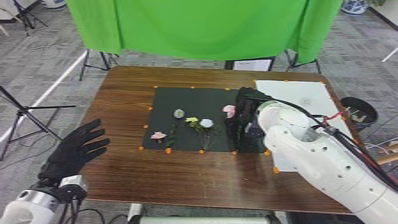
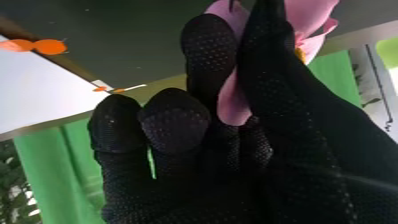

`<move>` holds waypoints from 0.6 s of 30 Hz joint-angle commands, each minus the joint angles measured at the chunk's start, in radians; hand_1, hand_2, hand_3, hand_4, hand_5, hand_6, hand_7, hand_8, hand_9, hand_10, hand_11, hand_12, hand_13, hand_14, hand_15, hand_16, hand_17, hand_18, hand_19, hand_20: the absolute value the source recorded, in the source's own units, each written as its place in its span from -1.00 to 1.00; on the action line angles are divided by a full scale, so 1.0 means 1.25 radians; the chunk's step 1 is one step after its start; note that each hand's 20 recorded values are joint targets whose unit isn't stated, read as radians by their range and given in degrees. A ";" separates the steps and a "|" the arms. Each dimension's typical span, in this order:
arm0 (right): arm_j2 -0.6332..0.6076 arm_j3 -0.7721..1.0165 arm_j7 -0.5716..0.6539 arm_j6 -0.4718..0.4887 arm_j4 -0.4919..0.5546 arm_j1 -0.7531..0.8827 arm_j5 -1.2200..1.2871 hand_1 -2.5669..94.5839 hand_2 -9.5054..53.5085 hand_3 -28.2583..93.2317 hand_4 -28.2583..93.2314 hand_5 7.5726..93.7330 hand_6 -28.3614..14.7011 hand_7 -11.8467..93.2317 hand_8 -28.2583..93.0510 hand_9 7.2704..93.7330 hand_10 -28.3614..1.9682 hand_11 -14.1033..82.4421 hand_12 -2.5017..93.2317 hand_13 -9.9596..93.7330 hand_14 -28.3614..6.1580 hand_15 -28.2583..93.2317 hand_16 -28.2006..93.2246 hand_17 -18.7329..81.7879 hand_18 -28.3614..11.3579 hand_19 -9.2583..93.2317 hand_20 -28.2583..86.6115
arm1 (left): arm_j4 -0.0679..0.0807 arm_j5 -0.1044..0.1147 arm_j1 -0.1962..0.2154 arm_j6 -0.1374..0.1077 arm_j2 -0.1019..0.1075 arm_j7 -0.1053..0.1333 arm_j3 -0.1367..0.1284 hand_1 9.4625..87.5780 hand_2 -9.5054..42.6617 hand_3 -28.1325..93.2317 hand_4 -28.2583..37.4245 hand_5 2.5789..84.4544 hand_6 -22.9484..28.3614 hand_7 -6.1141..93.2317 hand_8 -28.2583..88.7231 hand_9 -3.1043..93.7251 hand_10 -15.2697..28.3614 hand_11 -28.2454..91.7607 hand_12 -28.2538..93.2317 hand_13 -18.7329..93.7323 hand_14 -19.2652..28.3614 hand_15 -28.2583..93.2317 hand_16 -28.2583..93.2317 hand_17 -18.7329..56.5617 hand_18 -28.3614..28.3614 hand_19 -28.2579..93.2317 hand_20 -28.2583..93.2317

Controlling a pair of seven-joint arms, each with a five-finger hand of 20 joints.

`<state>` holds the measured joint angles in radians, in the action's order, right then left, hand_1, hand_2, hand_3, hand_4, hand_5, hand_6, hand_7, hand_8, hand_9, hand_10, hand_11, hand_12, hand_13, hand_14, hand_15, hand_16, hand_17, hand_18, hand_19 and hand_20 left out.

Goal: Arrange flowers

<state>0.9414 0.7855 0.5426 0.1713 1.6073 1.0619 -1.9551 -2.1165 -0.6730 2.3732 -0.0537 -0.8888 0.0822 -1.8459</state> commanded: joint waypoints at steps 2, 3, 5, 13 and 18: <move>0.002 0.018 0.006 -0.020 0.003 -0.001 -0.012 -0.05 -1.00 0.87 -0.97 0.28 0.35 0.16 -0.54 0.71 0.48 -0.27 0.15 0.59 0.37 0.72 -0.02 0.12 -0.56 1.00 0.43 | 0.002 0.004 0.008 0.006 0.007 -0.007 -0.003 -0.54 -0.62 0.62 -0.95 -0.44 0.02 -0.39 -0.73 -0.48 0.30 -0.10 -0.27 -0.35 0.53 0.15 -0.58 -0.76 0.79 0.19 -0.35; 0.003 0.020 0.005 -0.018 0.004 -0.001 -0.009 -0.07 -1.00 0.87 -0.98 0.25 0.33 0.16 -0.54 0.69 0.47 -0.27 0.14 0.58 0.36 0.73 -0.02 0.11 -0.55 1.00 0.43 | 0.002 0.003 0.009 0.005 0.007 -0.008 -0.003 -0.54 -0.62 0.62 -0.95 -0.44 0.02 -0.39 -0.73 -0.48 0.30 -0.10 -0.27 -0.35 0.53 0.15 -0.58 -0.76 0.79 0.19 -0.35; 0.003 0.028 0.001 -0.019 0.008 0.003 -0.006 -0.09 -1.00 0.87 -0.98 0.23 0.32 0.16 -0.54 0.66 0.45 -0.26 0.13 0.57 0.35 0.73 -0.02 0.10 -0.56 1.00 0.43 | 0.003 0.003 0.007 0.008 0.005 -0.009 -0.003 -0.54 -0.62 0.62 -0.95 -0.44 0.02 -0.39 -0.73 -0.48 0.29 -0.10 -0.27 -0.35 0.53 0.15 -0.58 -0.76 0.79 0.19 -0.36; 0.008 0.063 -0.005 0.060 0.020 0.002 0.023 -0.23 -1.00 0.92 -0.96 0.13 0.29 0.01 -0.72 0.38 0.26 -0.01 -0.14 0.49 0.26 0.75 -0.04 0.05 -0.59 0.98 0.43 | 0.003 0.001 0.007 0.012 0.005 -0.013 -0.005 -0.54 -0.62 0.62 -0.95 -0.43 0.02 -0.40 -0.73 -0.48 0.30 -0.10 -0.27 -0.35 0.53 0.15 -0.58 -0.76 0.79 0.19 -0.36; 0.008 0.067 -0.006 0.086 0.022 0.000 0.028 -0.32 -1.00 0.95 -0.93 0.06 0.24 -0.02 -0.82 0.27 0.14 0.11 -0.35 0.45 0.21 0.75 -0.05 0.01 -0.62 0.96 0.44 | 0.005 0.001 0.006 0.012 0.006 -0.010 -0.004 -0.54 -0.62 0.62 -0.95 -0.44 0.02 -0.39 -0.73 -0.48 0.30 -0.09 -0.27 -0.35 0.53 0.15 -0.58 -0.76 0.80 0.19 -0.36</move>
<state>0.9477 0.8579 0.5403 0.2286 1.6222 1.0723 -1.9273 -2.1148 -0.6728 2.3730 -0.0513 -0.8812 0.0782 -1.8473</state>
